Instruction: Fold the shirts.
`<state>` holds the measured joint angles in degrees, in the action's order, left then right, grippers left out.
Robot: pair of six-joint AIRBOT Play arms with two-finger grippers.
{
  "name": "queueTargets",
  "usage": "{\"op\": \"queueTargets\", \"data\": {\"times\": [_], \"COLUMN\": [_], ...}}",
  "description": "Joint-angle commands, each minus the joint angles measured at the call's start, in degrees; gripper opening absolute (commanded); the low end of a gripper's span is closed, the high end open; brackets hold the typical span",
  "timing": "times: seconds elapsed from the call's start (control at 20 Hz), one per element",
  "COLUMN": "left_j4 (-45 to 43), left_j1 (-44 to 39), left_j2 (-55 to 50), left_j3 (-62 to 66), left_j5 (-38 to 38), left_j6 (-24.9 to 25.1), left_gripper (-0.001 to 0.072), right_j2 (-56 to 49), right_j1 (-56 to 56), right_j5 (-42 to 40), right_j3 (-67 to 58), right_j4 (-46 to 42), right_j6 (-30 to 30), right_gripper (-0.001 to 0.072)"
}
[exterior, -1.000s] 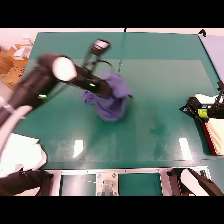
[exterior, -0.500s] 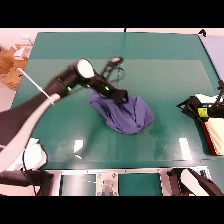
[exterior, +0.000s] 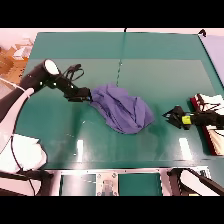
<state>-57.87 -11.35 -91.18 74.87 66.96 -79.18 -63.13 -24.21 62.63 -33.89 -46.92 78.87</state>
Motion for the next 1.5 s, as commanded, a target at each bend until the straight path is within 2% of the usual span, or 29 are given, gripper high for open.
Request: {"op": "queueTargets", "data": {"times": [0.0, 0.15, 0.3, 0.35, 0.45, 0.5, 0.65, 0.8, 1.15, 1.3, 1.45], "left_j4": [7.43, 16.48, 17.57, 17.75, 17.86, 17.94, 17.31, 16.65, 13.66, 11.61, 7.43], "left_j1": [0.31, -2.6, -6.21, -6.82, -6.71, -6.1, -2.08, 1.18, 1.95, 1.95, 1.95], "left_j2": [-0.24, -3.02, -5.42, -5.77, -5.68, -5.42, -4.96, -0.31, 17.64, 23.47, 28.37], "left_j3": [-8.5, -9.22, -9.2, -9.22, -9.16, -9.01, -3.8, 1.92, 15.41, 21.99, 27.47], "left_j5": [-17.53, -22.67, -26.23, -27.61, -27.89, -27.04, -17.25, -11.26, -9.42, -8.66, -5.84], "left_j6": [1.81, 5.92, 6.23, 6.23, 6.19, 6.16, 6.19, 6.14, 6.32, 9.09, 9.18], "left_gripper": [0.0708, 0.0708, 0.0706, 0.0625, 0.0039, 0.0024, 0.0023, 0.0023, 0.0023, 0.0023, 0.0023], "right_j2": [-6.47, -10.86, -13.09, -13.33, -13.31, -13.22, -11.72, -5.68, 14.08, 21.29, 27.82], "right_j1": [6.03, 10.01, 11.02, 11.02, 10.99, 10.82, 7.3, 0.9, -9.03, -11.08, -11.85], "right_j5": [-6.32, -9.49, -9.46, -9.49, -9.01, -8.28, -2.14, 3.52, 4.96, 4.92, 2.47], "right_j3": [0.61, -0.09, -1.07, -1.33, -2.1, -2.8, -7.65, -14.86, -29.03, -34.6, -39.98], "right_j4": [5.09, 10.03, 14.49, 15.23, 15.65, 15.65, 15.87, 18.49, 20.52, 20.52, 20.33], "right_j6": [-3.13, -5.77, -9.18, -9.86, -11.32, -12.28, -13.14, -12.87, -8.9, -6.84, -5.35], "right_gripper": [0.0419, 0.0411, 0.0255, 0.021, 0.0014, 0.0014, 0.0013, 0.0012, 0.0013, 0.0013, 0.0013]}}
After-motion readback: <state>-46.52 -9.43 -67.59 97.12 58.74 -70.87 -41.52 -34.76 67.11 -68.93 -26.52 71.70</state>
